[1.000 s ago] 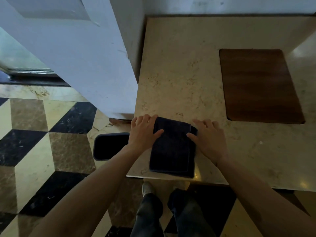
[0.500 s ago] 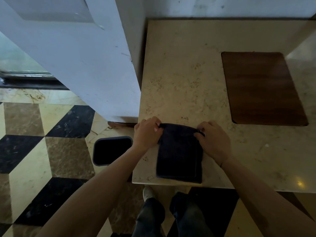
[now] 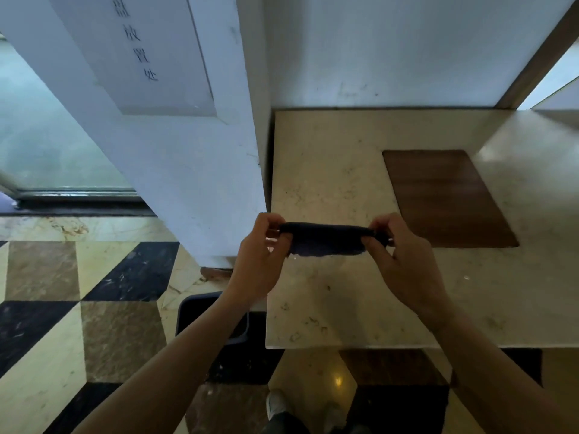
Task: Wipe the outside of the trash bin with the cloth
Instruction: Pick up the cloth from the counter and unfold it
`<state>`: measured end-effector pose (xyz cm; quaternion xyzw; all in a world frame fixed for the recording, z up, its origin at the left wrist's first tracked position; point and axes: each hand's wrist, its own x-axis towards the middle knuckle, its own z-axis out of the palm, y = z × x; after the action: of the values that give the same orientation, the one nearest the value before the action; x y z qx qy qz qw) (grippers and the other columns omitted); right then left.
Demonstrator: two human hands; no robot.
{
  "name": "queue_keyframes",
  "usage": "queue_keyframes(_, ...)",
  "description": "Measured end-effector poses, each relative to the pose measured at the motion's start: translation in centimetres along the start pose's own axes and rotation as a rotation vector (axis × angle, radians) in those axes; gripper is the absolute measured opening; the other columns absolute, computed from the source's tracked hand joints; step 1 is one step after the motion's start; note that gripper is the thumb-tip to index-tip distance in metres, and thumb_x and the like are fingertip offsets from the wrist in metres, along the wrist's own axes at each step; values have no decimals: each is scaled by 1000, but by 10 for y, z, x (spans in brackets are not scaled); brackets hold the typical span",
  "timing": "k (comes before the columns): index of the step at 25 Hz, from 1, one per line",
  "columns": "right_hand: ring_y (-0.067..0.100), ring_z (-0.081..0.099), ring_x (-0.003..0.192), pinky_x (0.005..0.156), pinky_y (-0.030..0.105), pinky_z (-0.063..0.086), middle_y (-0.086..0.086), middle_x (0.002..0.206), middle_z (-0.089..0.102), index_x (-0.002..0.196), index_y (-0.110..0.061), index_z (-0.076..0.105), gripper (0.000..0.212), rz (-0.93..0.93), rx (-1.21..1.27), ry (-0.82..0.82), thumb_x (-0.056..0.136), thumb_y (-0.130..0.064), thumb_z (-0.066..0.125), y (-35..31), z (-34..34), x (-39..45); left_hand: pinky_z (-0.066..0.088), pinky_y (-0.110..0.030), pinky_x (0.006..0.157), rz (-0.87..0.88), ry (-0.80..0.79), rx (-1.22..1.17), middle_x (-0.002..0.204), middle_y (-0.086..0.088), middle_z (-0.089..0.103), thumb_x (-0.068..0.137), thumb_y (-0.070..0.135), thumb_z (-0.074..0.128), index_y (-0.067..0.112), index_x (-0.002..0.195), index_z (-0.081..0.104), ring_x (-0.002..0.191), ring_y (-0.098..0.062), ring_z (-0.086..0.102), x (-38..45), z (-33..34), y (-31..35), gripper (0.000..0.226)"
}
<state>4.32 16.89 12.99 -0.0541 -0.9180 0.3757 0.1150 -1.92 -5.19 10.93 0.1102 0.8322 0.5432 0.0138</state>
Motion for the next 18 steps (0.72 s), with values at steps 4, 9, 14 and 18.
queue_keyframes(4, 15, 64, 79, 68, 42, 56, -8, 89, 65, 100, -28, 50, 9, -106, 38, 91, 94, -27, 57, -46, -20, -3, 51, -14, 74, 128, 170, -10, 94, 18, 60, 94, 15, 50, 26, 103, 45, 86, -9, 64, -15, -29, 41, 15)
queue_keyframes(9, 13, 63, 75, 65, 40, 56, -10, 88, 62, 100, -28, 51, 8, -199, 65, 160, 94, -27, 57, -77, -33, -27, 54, -18, 73, 229, 271, 3, 93, 18, 59, 94, 14, 51, 25, 105, 46, 84, -5, 63, -64, -53, 68, 16)
queue_keyframes(14, 18, 64, 80, 66, 45, 56, -4, 94, 66, 102, -32, 51, 10, -272, 62, 145, 93, -35, 54, -94, -29, -70, 50, -10, 65, 175, 363, 26, 92, 15, 59, 94, 13, 49, 24, 106, 45, 82, -9, 63, -125, -64, 73, 16)
queue_keyframes(18, 16, 64, 82, 67, 42, 54, -5, 91, 67, 102, -27, 55, 9, -334, 94, 108, 93, -30, 57, -118, -16, -100, 48, -12, 58, 101, 459, 0, 89, 14, 60, 94, 13, 49, 26, 103, 46, 78, -10, 62, -172, -87, 74, 16)
